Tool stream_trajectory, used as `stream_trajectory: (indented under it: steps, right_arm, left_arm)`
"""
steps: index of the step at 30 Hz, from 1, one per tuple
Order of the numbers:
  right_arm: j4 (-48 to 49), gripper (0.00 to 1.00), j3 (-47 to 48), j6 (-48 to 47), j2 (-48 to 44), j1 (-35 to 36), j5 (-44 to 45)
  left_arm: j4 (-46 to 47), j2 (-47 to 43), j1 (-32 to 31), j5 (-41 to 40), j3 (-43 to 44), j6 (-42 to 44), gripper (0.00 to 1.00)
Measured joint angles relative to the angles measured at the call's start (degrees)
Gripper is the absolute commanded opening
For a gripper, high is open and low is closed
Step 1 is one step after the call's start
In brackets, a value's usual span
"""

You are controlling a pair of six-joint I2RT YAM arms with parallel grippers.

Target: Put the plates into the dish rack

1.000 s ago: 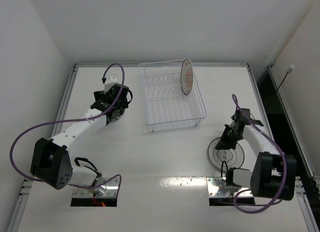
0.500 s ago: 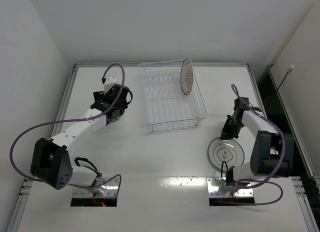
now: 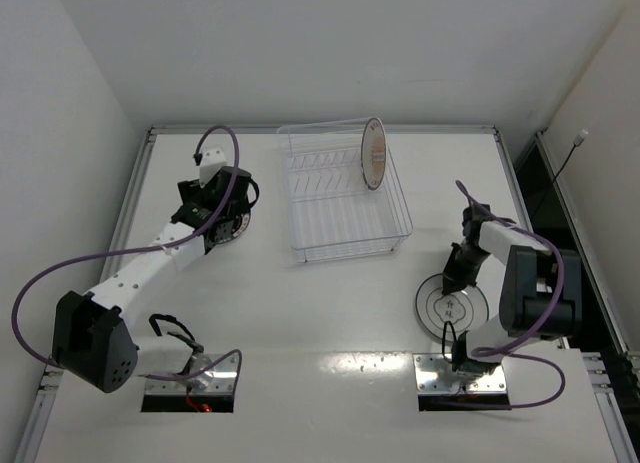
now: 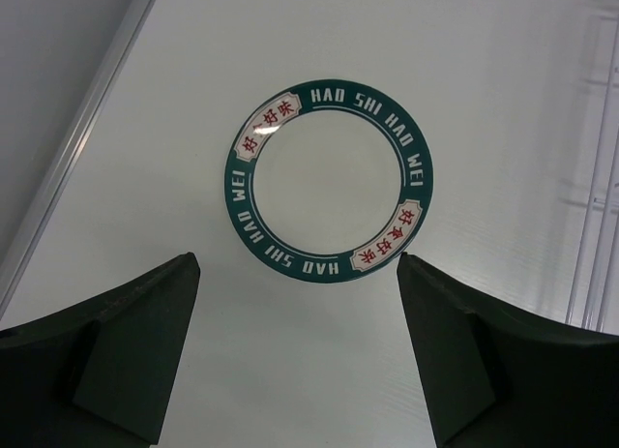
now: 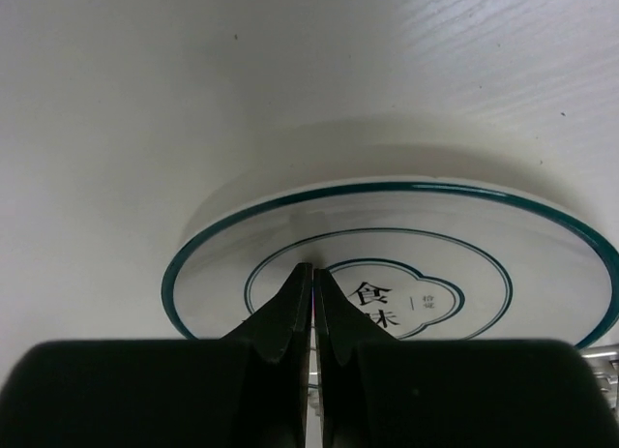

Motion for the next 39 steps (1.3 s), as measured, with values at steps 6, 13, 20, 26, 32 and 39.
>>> stream_trajectory:
  steps: [6,13,20,26,32,39]
  right_arm:
    - [0.0,0.02,1.7,0.5,3.5,0.0,-0.5]
    - [0.1,0.02,12.1,3.4,13.3,0.1,-1.8]
    - [4.3,0.02,25.6,8.5,21.1,1.4,-2.1]
    - [5.6,0.02,32.1,9.4,22.6,2.4,-1.9]
    - [5.2,0.23,27.6,7.3,18.8,2.0,-1.1]
    - [6.6,0.50,7.9,3.8,-2.5,-14.8,-3.7]
  left_arm:
    - [0.0,0.0,0.0,-0.1,0.0,0.0,0.82]
    - [0.0,0.0,0.0,0.0,0.0,0.0,0.82]
    - [0.0,0.0,0.0,0.0,0.0,0.0,0.82]
    - [0.0,0.0,0.0,0.0,0.0,0.0,0.82]
    - [0.0,0.0,0.0,0.0,0.0,0.0,0.82]
    - [0.0,0.1,0.0,0.3,0.0,0.0,0.82]
